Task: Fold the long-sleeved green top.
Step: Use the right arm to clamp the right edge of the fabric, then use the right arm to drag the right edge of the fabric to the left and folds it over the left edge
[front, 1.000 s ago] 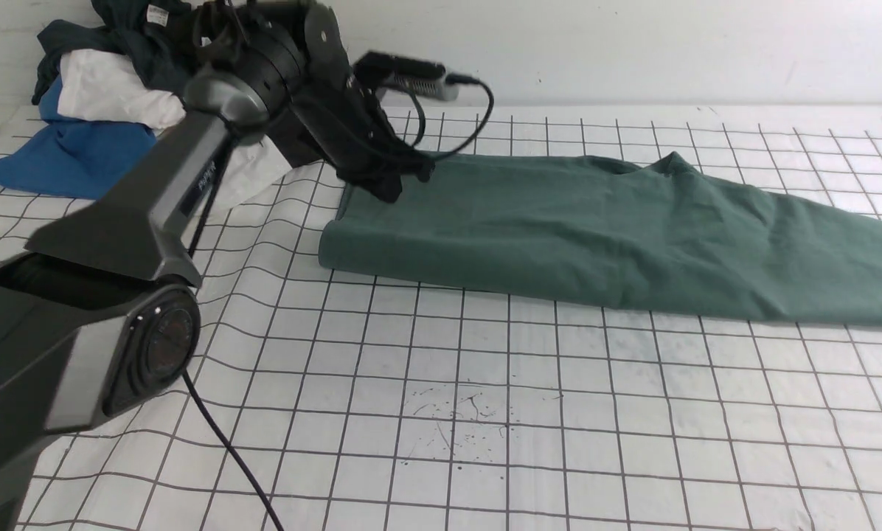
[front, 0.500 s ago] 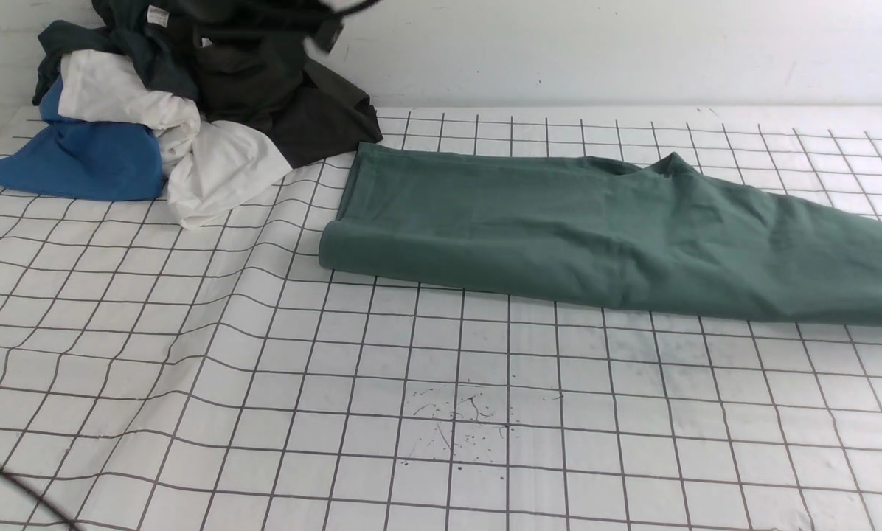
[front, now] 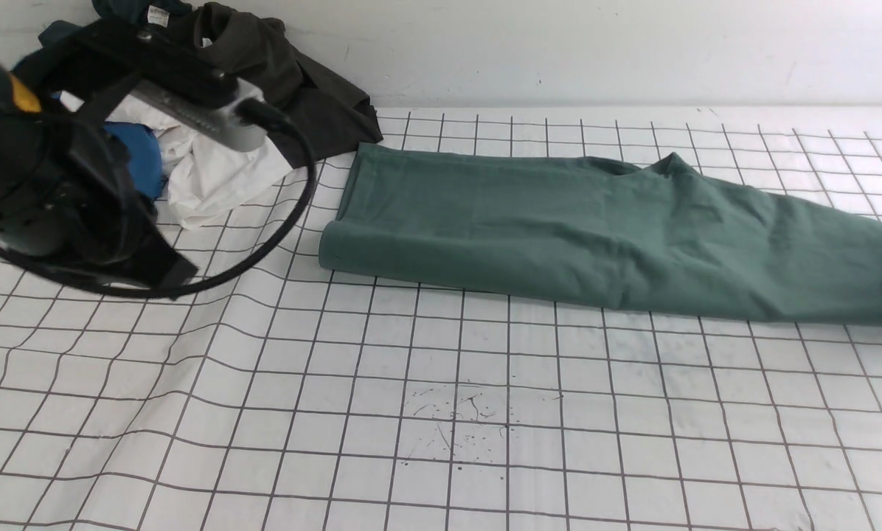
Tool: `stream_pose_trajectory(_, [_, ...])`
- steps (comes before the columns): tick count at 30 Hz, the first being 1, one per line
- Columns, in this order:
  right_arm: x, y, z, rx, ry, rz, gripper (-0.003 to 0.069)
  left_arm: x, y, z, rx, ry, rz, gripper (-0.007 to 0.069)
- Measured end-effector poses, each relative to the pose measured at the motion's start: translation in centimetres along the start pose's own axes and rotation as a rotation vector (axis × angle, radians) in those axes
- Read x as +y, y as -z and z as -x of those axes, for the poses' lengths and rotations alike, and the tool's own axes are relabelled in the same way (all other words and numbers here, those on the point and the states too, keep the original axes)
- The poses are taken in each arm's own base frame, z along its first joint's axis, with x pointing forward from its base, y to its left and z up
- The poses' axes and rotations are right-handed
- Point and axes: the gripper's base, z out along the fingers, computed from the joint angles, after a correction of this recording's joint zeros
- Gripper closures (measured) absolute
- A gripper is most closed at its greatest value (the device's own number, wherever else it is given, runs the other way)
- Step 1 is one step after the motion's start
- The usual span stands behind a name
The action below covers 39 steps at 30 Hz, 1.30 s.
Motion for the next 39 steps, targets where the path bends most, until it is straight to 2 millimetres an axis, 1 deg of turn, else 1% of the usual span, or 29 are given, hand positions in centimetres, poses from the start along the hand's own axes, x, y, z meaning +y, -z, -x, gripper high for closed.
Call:
stream_pose_trajectory(1, [0.0,0.0,0.0,0.000,0.001,-0.001,0.0389,0.0,0.0,0.0,0.000,0.000,0.000,0.0631])
stream_pose_trajectory(2, [0.0,0.0,0.0,-0.001,0.012,-0.009,0.0467,0.2,0.9,-0.8,-0.013,0.007,0.044,0.0631])
stream_pose_trajectory(4, [-0.1,0.0,0.0,0.000,0.030,-0.021,0.0550,0.3,2.0,-1.6,-0.034,0.023,0.088,0.0631])
stream_pose_trajectory(5, [-0.2,0.0,0.0,0.000,0.034,-0.024,0.0568,0.4,2.2,-1.8,-0.039,0.027,0.098,0.0631])
stream_pose_trajectory(6, [-0.2,0.2,0.1,-0.005,0.054,-0.035,0.0612,0.5,2.8,-2.4,-0.052,0.042,0.128,0.0631])
stream_pose_trajectory(7, [-0.3,0.7,0.2,-0.010,0.077,-0.052,0.0635,0.6,3.4,-3.0,-0.060,0.055,0.156,0.0631])
stream_pose_trajectory(8, [-0.3,1.1,0.3,-0.013,0.092,-0.067,0.0640,0.6,3.8,-3.4,-0.068,0.063,0.172,0.0631])
stream_pose_trajectory(10, [-0.5,2.8,0.8,-0.039,0.128,-0.117,0.0644,0.7,4.5,-4.6,-0.069,0.088,0.213,0.0631])
stream_pose_trajectory(12, [-0.5,5.7,1.5,-0.103,0.140,-0.174,0.0645,0.7,4.5,-5.9,-0.058,0.122,0.242,0.0631])
stream_pose_trajectory(13, [-0.5,6.3,1.7,-0.117,0.143,-0.185,0.0645,0.6,4.6,-6.1,-0.061,0.129,0.244,0.0631])
stream_pose_trajectory(14, [-0.4,8.5,2.1,-0.166,0.134,-0.210,0.0645,0.5,4.1,-7.0,-0.043,0.149,0.254,0.0631])
stream_pose_trajectory(15, [-0.3,9.1,2.2,-0.181,0.129,-0.214,0.0645,0.5,3.9,-7.2,-0.039,0.153,0.254,0.0631])
stream_pose_trajectory(16, [0.5,11.4,2.4,-0.235,0.132,-0.215,0.0645,0.3,3.0,-8.0,-0.028,0.167,0.254,0.0631])
stream_pose_trajectory(18, [2.2,13.5,2.5,-0.283,0.154,-0.192,0.0645,0.1,1.5,-8.7,-0.021,0.173,0.248,0.0631])
stream_pose_trajectory(19, [3.7,14.4,2.4,-0.306,0.178,-0.167,0.0645,0.0,0.8,-8.8,-0.022,0.171,0.244,0.0631])
stream_pose_trajectory(21, [8.8,15.6,1.9,-0.346,0.276,-0.088,0.0645,-0.2,-0.9,-9.1,-0.033,0.168,0.233,0.0631])
stream_pose_trajectory(22, [9.4,15.7,1.8,-0.348,0.285,-0.080,0.0645,-0.2,-1.1,-9.1,-0.038,0.167,0.232,0.0631])
stream_pose_trajectory(23, [13.3,15.8,1.0,-0.364,0.358,-0.019,0.0645,-0.3,-1.9,-9.1,-0.053,0.167,0.225,0.0631])
stream_pose_trajectory(25, [18.6,15.7,-0.4,-0.384,0.451,0.073,0.0645,-0.4,-2.7,-8.9,-0.071,0.176,0.214,0.0631])
stream_pose_trajectory(27, [24.4,15.2,-2.7,-0.401,0.550,0.171,0.0645,-0.5,-3.3,-8.6,-0.089,0.192,0.195,0.0631])
stream_pose_trajectory(28, [24.9,15.1,-2.9,-0.403,0.561,0.177,0.0645,-0.5,-3.3,-8.5,-0.091,0.195,0.193,0.0631])
stream_pose_trajectory(29, [28.6,14.5,-4.8,-0.410,0.618,0.246,0.0645,-0.6,-3.5,-8.4,-0.094,0.211,0.177,0.0631])
stream_pose_trajectory(32, [35.0,12.5,-8.9,-0.397,0.722,0.359,0.0645,-0.8,-3.6,-8.2,-0.102,0.230,0.152,0.0631])
stream_pose_trajectory(34, [38.2,10.2,-11.4,-0.374,0.775,0.402,0.0645,-0.9,-3.6,-8.2,-0.102,0.237,0.144,0.0631])
stream_pose_trajectory(35, [38.5,9.7,-11.6,-0.369,0.778,0.404,0.0645,-0.9,-3.6,-8.2,-0.102,0.238,0.143,0.0631])
stream_pose_trajectory(36, [39.7,8.3,-12.7,-0.351,0.801,0.413,0.0645,-0.9,-3.6,-8.2,-0.102,0.241,0.140,0.0631])
stream_pose_trajectory(37, [41.3,5.7,-14.3,-0.318,0.831,0.419,0.0645,-1.0,-3.6,-8.2,-0.102,0.244,0.137,0.0631])
stream_pose_trajectory(38, [41.4,5.4,-14.4,-0.319,0.833,0.421,0.0645,-1.0,-3.7,-8.2,-0.102,0.244,0.136,0.0631])
stream_pose_trajectory(39, [42.1,3.9,-15.2,-0.303,0.844,0.420,0.0641,-1.0,-3.7,-8.2,-0.102,0.246,0.134,0.0631])
